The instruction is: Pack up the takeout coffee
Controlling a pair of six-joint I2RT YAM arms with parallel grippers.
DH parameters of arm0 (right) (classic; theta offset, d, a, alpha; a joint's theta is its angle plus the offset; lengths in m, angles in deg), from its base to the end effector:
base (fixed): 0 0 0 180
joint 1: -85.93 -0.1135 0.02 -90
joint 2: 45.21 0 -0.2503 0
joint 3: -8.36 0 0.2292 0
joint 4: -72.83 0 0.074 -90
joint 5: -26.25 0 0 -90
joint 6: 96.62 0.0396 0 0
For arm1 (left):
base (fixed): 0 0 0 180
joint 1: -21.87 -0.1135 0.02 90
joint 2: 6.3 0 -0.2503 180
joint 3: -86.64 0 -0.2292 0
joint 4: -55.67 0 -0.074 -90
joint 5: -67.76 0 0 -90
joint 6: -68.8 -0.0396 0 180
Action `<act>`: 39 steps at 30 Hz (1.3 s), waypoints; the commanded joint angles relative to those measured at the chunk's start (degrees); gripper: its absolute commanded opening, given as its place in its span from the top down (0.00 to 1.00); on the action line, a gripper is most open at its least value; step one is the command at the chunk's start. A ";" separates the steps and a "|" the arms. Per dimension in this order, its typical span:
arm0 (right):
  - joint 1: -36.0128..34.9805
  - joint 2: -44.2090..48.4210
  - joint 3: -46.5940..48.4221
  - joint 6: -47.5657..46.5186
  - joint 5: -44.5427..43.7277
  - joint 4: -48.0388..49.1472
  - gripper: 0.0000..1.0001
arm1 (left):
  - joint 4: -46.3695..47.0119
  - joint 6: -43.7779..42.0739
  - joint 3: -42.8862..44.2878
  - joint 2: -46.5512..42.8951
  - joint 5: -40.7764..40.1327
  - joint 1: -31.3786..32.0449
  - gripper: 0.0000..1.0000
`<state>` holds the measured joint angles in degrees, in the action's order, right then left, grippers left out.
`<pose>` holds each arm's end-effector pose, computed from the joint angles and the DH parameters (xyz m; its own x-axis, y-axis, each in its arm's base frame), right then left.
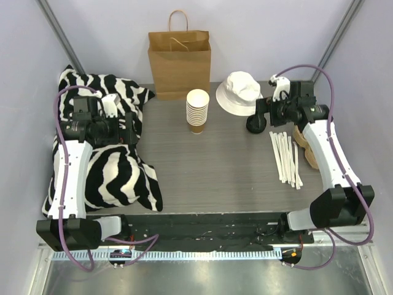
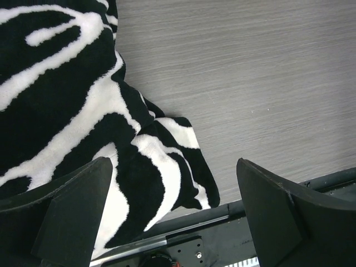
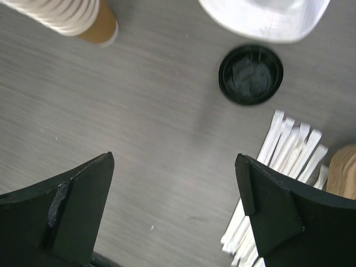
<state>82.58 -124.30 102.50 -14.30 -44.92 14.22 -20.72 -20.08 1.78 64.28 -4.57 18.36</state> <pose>0.2735 0.0288 0.3420 -0.6432 -0.1644 -0.7479 -0.3781 0.9175 0.1236 0.2146 0.0011 0.3570 -0.7871 -0.0669 -0.6132 0.1135 0.9614 -0.2507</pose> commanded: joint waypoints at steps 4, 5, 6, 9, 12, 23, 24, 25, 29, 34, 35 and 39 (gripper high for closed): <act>0.02 -9.31 21.30 1.08 7.18 -1.38 0.00 | 0.57 -0.07 4.76 -1.77 -2.11 -0.27 0.00; 0.02 -10.46 25.59 1.87 8.40 -1.30 0.00 | 0.57 -0.07 5.11 -1.77 -2.03 -0.27 0.00; -0.16 -11.69 27.72 2.66 9.20 -1.21 0.00 | 0.65 0.28 5.38 -1.77 -1.85 -0.18 0.00; -0.86 -16.26 35.63 6.62 10.35 -0.95 0.00 | 0.30 1.42 6.34 -1.51 -1.15 -0.18 0.00; -3.23 -20.39 41.18 10.05 8.34 0.37 0.00 | 0.04 2.04 7.13 -1.42 -0.36 -0.27 0.00; -16.85 -28.66 48.13 15.06 -2.66 0.64 0.12 | 0.39 3.88 7.66 -0.63 1.40 -0.27 0.00; -17.21 -29.45 48.31 16.28 -2.57 0.46 0.14 | 0.22 3.97 8.19 -0.54 1.75 -0.18 0.00; -17.65 -30.67 48.31 17.86 -2.83 0.38 0.17 | 0.13 4.06 8.36 -0.45 1.84 -0.27 0.00; -20.02 -32.88 48.04 19.20 -6.17 0.37 0.33 | 0.04 4.41 8.72 -1.24 1.58 -0.18 0.00; -21.08 -35.34 48.13 21.48 -6.35 0.90 0.44 | 0.21 4.85 8.02 -1.86 1.49 -0.27 0.00; -21.17 -35.78 48.13 21.66 -6.35 0.99 0.48 | 0.39 4.94 7.93 -1.86 1.58 -0.18 0.00; -21.34 -37.54 48.57 22.54 -6.00 1.34 0.53 | 0.74 5.29 7.31 -2.12 0.79 -0.18 0.00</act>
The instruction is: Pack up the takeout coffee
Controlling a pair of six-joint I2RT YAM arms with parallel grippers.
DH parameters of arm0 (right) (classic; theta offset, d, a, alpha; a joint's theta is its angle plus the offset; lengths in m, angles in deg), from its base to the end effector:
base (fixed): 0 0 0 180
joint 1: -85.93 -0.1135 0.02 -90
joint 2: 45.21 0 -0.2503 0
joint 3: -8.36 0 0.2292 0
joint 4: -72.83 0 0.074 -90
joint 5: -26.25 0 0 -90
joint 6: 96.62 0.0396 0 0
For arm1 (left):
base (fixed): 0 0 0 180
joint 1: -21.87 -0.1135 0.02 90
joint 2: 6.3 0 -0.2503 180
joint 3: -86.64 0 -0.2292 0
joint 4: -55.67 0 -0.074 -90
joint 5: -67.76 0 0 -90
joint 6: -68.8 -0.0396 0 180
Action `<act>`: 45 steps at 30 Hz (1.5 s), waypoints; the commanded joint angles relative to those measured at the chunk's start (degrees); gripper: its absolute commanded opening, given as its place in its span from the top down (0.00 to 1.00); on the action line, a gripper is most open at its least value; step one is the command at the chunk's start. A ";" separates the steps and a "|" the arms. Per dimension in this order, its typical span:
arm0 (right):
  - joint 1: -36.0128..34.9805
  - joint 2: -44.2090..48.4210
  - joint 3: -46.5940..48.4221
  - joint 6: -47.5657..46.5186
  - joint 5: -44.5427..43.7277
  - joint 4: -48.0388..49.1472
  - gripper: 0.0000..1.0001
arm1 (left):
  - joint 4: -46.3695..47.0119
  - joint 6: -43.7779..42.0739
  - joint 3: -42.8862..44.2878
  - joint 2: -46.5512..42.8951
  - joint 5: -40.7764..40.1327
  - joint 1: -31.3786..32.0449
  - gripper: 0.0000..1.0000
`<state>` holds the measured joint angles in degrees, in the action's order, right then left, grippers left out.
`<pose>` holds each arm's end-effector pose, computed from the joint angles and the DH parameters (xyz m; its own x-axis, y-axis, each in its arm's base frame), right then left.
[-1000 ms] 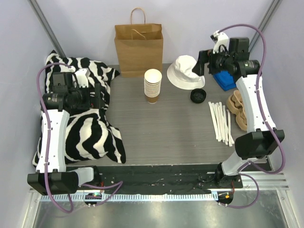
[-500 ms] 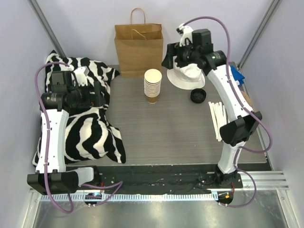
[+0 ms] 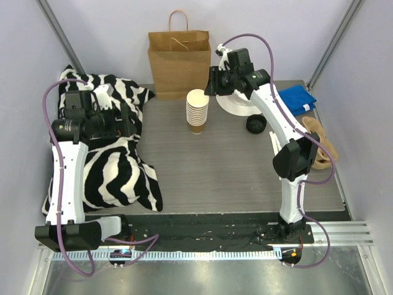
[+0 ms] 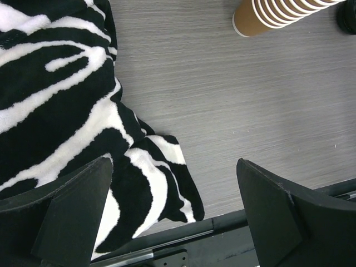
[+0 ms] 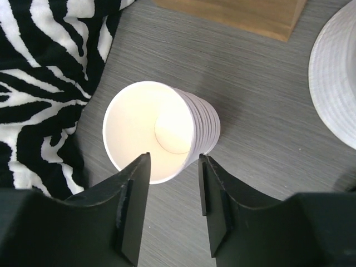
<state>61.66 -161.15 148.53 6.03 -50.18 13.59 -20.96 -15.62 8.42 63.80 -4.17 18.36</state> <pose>0.3888 0.1855 0.3681 -0.6362 -0.0533 -0.7697 -0.4463 0.8392 0.3107 0.2092 0.0005 0.3903 -0.7175 -0.1366 -0.6831 0.0916 0.9536 -0.2869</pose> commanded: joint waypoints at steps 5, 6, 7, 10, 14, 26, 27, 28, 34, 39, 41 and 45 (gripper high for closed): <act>-0.34 -2.36 2.98 2.91 -0.73 2.24 0.58 | 1.25 1.01 0.05 -2.08 -0.49 -0.27 0.00; -0.42 -2.80 3.15 3.35 -0.82 2.33 0.59 | 1.42 1.09 -0.12 -2.08 -0.66 -0.27 0.00; -0.34 -2.97 3.24 3.44 -0.82 2.41 0.59 | 1.51 1.18 -0.21 -2.17 -0.84 -0.27 0.00; -0.43 -3.59 3.51 3.88 -0.64 2.68 0.62 | 1.77 1.27 -0.47 -2.17 -1.36 -0.18 0.00; -0.51 -4.21 3.86 4.32 -0.47 3.12 0.66 | 2.12 1.62 -1.09 -2.17 -1.80 -0.27 0.00; -0.42 -4.03 4.91 7.39 -0.46 3.21 0.99 | 2.39 1.80 -1.71 -2.52 -2.86 -0.27 0.00; -0.34 -3.94 5.35 7.74 -0.64 3.21 0.99 | 2.39 1.89 -1.62 -2.34 -2.86 -0.27 0.00; -0.08 -3.77 5.53 8.01 -0.47 3.29 0.99 | 2.39 1.89 -1.53 -2.34 -2.77 -0.18 0.00; 0.28 -2.36 6.50 9.77 0.94 3.47 0.99 | 2.30 1.89 -1.35 -1.99 -2.86 -0.36 0.00; 0.63 -1.40 6.41 9.77 1.03 3.47 0.99 | 2.21 2.06 -1.35 -1.90 -2.77 -0.18 0.00; 0.89 -0.96 6.58 9.94 1.38 3.47 0.99 | 2.21 2.06 -1.27 -1.90 -2.77 -0.27 0.00; 0.98 0.71 6.76 10.21 2.52 3.56 0.99 | 2.21 2.06 -1.18 -1.82 -2.77 -0.27 0.00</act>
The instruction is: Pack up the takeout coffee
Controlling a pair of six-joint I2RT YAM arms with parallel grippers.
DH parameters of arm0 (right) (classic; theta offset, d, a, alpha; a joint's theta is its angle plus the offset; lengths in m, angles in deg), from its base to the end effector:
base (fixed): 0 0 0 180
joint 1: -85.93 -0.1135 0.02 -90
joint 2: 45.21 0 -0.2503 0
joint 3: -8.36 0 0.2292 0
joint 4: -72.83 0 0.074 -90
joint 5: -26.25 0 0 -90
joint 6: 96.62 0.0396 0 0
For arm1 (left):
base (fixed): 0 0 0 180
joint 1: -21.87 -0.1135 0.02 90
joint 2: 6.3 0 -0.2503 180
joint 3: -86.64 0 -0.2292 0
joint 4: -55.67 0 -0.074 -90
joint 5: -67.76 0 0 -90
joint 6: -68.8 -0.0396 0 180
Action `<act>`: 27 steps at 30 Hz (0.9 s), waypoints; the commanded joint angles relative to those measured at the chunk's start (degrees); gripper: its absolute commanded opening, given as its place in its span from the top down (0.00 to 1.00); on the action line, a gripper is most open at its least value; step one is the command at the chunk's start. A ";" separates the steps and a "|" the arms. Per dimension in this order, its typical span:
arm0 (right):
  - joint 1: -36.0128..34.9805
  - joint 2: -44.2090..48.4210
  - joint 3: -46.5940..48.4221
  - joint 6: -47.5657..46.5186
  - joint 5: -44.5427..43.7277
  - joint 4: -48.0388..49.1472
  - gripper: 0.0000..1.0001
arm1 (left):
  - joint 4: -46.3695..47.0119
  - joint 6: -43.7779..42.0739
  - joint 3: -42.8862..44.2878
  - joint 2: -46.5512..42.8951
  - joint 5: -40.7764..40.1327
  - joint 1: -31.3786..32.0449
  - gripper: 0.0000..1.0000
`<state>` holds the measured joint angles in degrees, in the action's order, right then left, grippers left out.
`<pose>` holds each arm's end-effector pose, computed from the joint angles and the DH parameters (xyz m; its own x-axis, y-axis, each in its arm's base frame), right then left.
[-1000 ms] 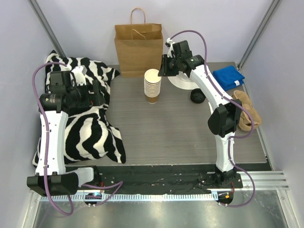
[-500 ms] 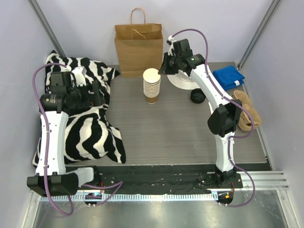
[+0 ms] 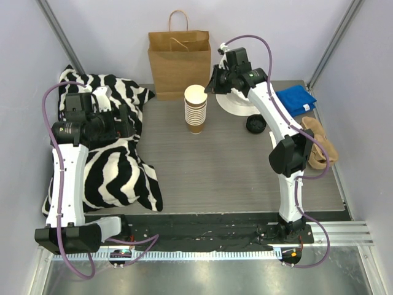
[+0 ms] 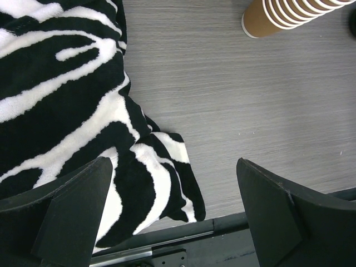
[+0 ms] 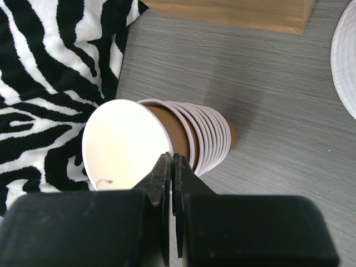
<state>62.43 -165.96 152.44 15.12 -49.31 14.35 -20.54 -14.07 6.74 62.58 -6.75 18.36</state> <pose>0.4090 0.1886 0.3547 -0.7027 0.0856 -0.7063 -0.3368 0.8344 0.4362 0.2054 0.0020 0.3865 -0.7163 -0.1638 -0.6783 0.0409 0.9605 -0.2751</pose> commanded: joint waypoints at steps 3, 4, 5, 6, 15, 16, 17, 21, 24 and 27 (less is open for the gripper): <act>0.39 7.28 3.72 0.68 1.47 3.05 0.99 | 1.45 0.51 1.29 0.28 0.16 -0.18 0.01; 0.65 7.63 4.07 0.76 1.47 3.14 0.99 | 1.36 0.42 1.56 0.55 0.07 -0.18 0.00; 0.74 8.42 4.25 0.68 1.47 3.14 0.99 | 1.36 0.51 1.82 0.81 0.16 -0.18 0.00; 1.00 8.77 4.86 0.68 1.56 3.14 0.99 | 1.36 0.60 1.82 1.34 0.25 -0.18 0.00; 2.15 12.90 6.27 0.67 7.34 4.64 0.99 | 1.89 1.65 1.74 2.22 0.68 -0.27 0.00; 1.98 13.43 6.19 0.76 8.32 4.81 0.99 | 1.97 2.00 1.74 2.05 0.86 -0.18 0.00; 2.06 13.96 5.58 0.76 9.72 4.90 0.99 | 2.23 2.18 1.65 1.70 1.56 -0.27 0.00; 1.97 18.96 -1.09 -3.26 17.98 4.82 0.99 | 6.53 2.27 -2.37 -2.60 3.58 -0.18 0.00; 1.27 25.02 -12.24 -9.32 22.03 2.37 0.99 | 11.63 0.60 -5.81 -8.05 6.29 -0.27 0.00; -0.48 30.65 -24.37 -19.34 21.16 -0.36 0.99 | 11.03 -1.68 -7.23 -8.94 8.59 -0.27 0.00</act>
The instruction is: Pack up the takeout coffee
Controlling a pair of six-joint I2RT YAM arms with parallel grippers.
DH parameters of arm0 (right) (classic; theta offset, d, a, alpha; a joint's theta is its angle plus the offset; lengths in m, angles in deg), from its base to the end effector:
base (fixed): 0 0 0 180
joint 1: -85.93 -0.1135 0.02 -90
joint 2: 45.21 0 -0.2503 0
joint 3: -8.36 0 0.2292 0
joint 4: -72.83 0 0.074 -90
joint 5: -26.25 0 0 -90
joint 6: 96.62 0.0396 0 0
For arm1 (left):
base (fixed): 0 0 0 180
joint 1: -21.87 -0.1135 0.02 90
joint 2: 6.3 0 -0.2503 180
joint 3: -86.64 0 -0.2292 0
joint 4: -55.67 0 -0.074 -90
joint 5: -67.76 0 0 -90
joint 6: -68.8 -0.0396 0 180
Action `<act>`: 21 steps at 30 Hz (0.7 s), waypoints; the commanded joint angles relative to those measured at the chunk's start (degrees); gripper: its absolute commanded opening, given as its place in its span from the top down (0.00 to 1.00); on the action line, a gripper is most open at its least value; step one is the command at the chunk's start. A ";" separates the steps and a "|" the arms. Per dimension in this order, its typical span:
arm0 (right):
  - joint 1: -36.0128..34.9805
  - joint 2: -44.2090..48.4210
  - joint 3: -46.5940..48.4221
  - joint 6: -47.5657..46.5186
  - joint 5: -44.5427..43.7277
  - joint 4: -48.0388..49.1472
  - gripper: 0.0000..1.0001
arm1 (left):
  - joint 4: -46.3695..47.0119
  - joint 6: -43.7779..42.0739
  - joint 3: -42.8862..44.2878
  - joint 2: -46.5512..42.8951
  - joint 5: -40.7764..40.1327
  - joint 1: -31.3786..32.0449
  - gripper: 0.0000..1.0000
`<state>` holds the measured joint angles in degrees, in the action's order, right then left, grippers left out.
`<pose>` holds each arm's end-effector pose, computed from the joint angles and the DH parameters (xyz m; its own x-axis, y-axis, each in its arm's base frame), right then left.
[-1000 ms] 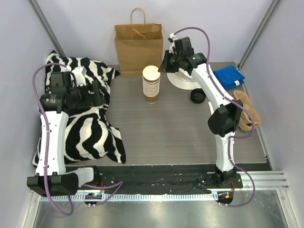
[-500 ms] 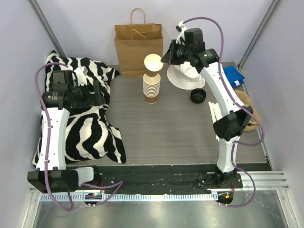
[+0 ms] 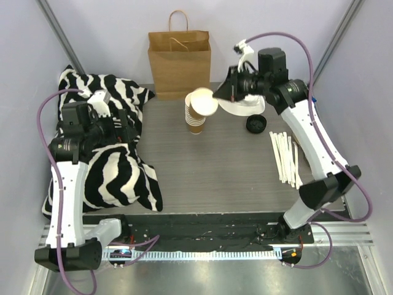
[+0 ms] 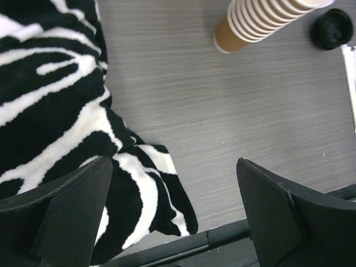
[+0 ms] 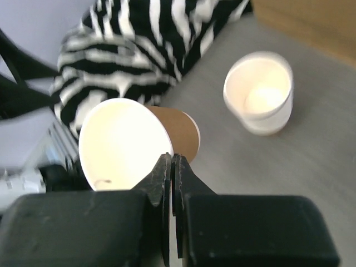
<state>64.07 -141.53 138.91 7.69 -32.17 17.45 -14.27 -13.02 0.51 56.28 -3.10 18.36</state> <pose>0.3055 0.1449 0.4523 -0.5149 0.0203 -0.8570 -0.6638 0.6231 0.4136 0.1880 -0.0015 0.3851 -0.6452 -0.1742 -0.7439 0.1070 0.9434 -0.3138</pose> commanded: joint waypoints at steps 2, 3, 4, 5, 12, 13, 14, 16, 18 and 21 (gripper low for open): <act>-3.70 9.47 -19.43 -17.72 2.27 -3.91 0.99 | 2.04 -4.48 -0.82 -1.60 7.75 -0.27 0.00; -5.88 10.35 -22.18 -19.39 1.40 -3.57 0.99 | 1.42 -5.97 -1.09 -1.42 8.45 -0.27 0.00; -7.12 10.88 -24.73 -20.62 0.34 -3.13 0.99 | 1.33 -6.25 -2.13 -1.24 9.59 -0.18 0.00; -8.27 11.75 -29.80 -22.55 -1.67 -2.52 0.99 | 1.59 -6.51 -2.84 -1.50 9.95 -0.27 0.00; -14.61 10.45 -42.68 -21.52 -7.49 9.25 0.99 | 7.30 -6.08 -9.26 -3.70 12.68 -0.27 0.00; -14.78 9.83 -43.03 -21.16 -7.93 10.05 0.99 | 7.39 -5.82 -9.70 -3.61 13.12 -0.27 0.00; -14.87 9.31 -43.47 -20.81 -8.36 11.45 0.99 | 7.56 -5.64 -9.96 -3.44 13.56 -0.27 0.00; -14.96 7.28 -43.65 -19.93 -9.33 12.25 0.99 | 7.74 -5.37 -10.75 -3.18 14.00 -0.27 0.00; -15.13 6.49 -44.18 -19.14 -10.39 13.83 0.99 | 8.18 -5.29 -11.02 -3.00 14.35 -0.27 0.00; -15.13 7.01 -46.46 -18.35 -10.65 16.73 0.99 | 8.62 -5.20 -11.02 -2.65 14.61 -0.18 0.00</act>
<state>49.03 -135.36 94.08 -12.05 -40.87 26.83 -9.35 -18.46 -10.42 54.16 9.11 18.36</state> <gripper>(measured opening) 0.040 0.996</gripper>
